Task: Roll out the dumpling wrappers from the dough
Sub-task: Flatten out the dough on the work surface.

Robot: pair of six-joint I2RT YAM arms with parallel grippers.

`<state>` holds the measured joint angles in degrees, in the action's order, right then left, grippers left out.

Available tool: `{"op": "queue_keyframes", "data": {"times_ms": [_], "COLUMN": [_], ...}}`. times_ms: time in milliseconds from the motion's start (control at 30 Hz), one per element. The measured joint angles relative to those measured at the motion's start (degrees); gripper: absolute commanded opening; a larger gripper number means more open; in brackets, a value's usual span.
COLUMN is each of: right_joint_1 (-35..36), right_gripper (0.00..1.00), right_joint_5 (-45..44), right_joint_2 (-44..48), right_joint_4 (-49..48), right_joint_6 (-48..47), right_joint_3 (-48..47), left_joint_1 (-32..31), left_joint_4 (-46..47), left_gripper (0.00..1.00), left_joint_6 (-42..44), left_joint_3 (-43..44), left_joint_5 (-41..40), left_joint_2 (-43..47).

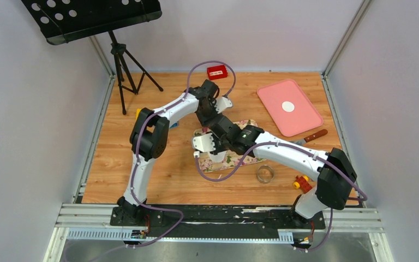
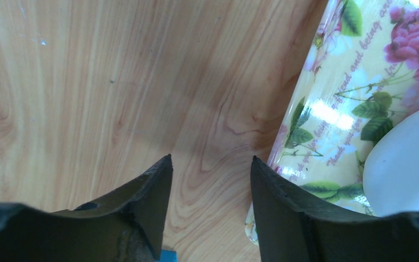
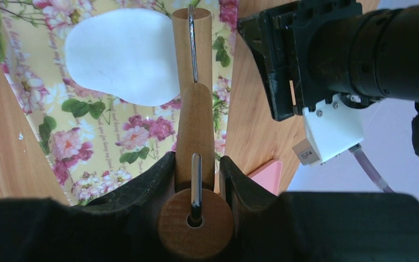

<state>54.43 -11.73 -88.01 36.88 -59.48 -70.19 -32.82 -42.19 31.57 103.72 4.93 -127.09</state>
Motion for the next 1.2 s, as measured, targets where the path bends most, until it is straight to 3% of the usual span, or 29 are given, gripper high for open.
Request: {"op": "queue_keyframes", "data": {"times_ms": [133, 600, 667, 700, 767, 1200], "right_joint_1": [1.5, 3.0, 3.4, 4.4, 4.8, 6.1], "right_gripper": [0.00, 0.00, 0.00, 0.00, 0.00, 0.00], "right_joint_5": [-0.2, -0.9, -1.4, -2.1, -2.4, -5.1], "right_joint_2": [-1.6, -4.1, -4.3, -4.4, -4.4, 0.1], "right_joint_4": [0.0, -0.3, -0.5, -0.8, -0.8, -0.7], "right_joint_6": [-0.3, -0.5, -0.5, -0.5, -0.5, 0.7], "right_joint_3": [0.0, 0.0, 0.1, 0.8, 1.1, 1.9], "left_joint_1": [0.0, -0.1, -0.1, -0.1, -0.1, -0.2], "left_joint_4": [-0.1, 0.4, 0.6, 1.1, 1.5, 3.2], "left_gripper": [0.52, 0.53, 0.55, 0.63, 0.67, 0.68], "left_joint_6": [-0.1, -0.2, -0.2, -0.2, -0.3, -1.2], "left_joint_3": [0.0, -2.2, -2.2, -2.4, -2.6, -4.3], "left_joint_5": [0.6, 3.0, 3.2, 3.3, 3.0, 6.4], "left_joint_2": [-0.3, -0.3, -0.3, -0.2, -0.1, 3.3]}}
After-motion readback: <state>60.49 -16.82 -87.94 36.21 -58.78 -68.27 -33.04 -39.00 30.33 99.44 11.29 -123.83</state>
